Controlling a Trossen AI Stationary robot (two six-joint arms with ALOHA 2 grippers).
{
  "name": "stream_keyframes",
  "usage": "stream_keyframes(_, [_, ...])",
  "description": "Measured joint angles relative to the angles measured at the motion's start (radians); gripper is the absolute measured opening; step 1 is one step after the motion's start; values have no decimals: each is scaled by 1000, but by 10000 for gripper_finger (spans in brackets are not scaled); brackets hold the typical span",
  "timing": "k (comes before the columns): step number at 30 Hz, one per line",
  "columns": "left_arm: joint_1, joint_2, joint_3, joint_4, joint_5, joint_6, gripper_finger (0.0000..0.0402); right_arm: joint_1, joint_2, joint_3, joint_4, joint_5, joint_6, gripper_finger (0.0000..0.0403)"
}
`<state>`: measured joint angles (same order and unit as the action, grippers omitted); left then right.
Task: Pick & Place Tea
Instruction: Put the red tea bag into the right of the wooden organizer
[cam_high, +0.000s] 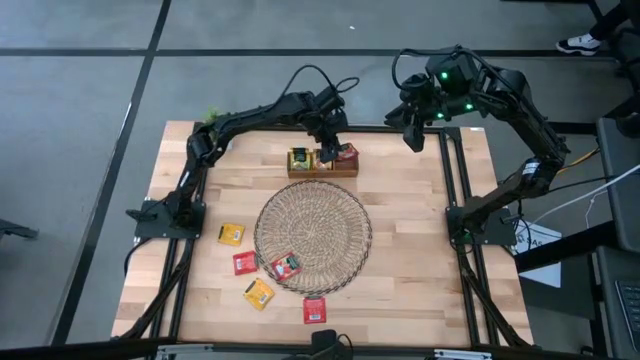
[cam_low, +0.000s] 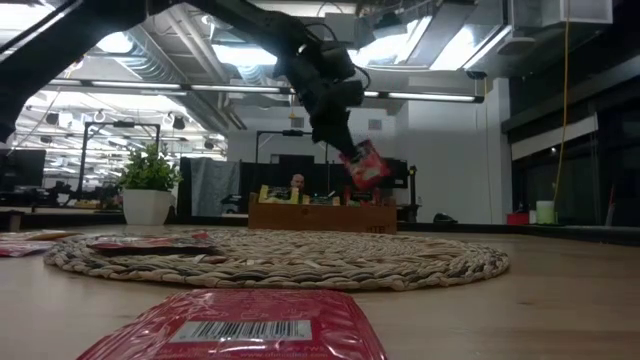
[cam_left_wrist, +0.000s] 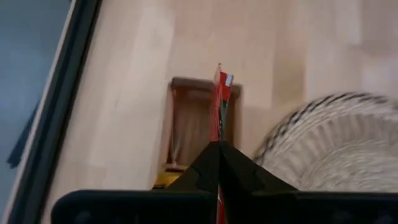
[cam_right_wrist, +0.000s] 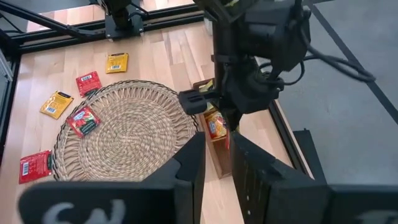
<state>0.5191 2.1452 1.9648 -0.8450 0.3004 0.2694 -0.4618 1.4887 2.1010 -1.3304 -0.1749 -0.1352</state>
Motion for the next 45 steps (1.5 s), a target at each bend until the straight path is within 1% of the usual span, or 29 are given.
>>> stream_keyframes(3, [-2,4,0,-23,-46,28,2,0,0,0,0,0,0,75])
stream_keyframes(6, [-2,3,0,-19,-55,40,2,0,0,0,0,0,0,75])
stream_keyframes(9, [-2,3,0,-20,-90,42,2,0,0,0,0,0,0,75])
stream_keyframes(33, [-19,24,0,-27,-128,84,3,0,0,0,1,0,1,75])
stream_keyframes(45, [-26,62,-1,-36,-154,78,2,0,1,0,1,0,4,75])
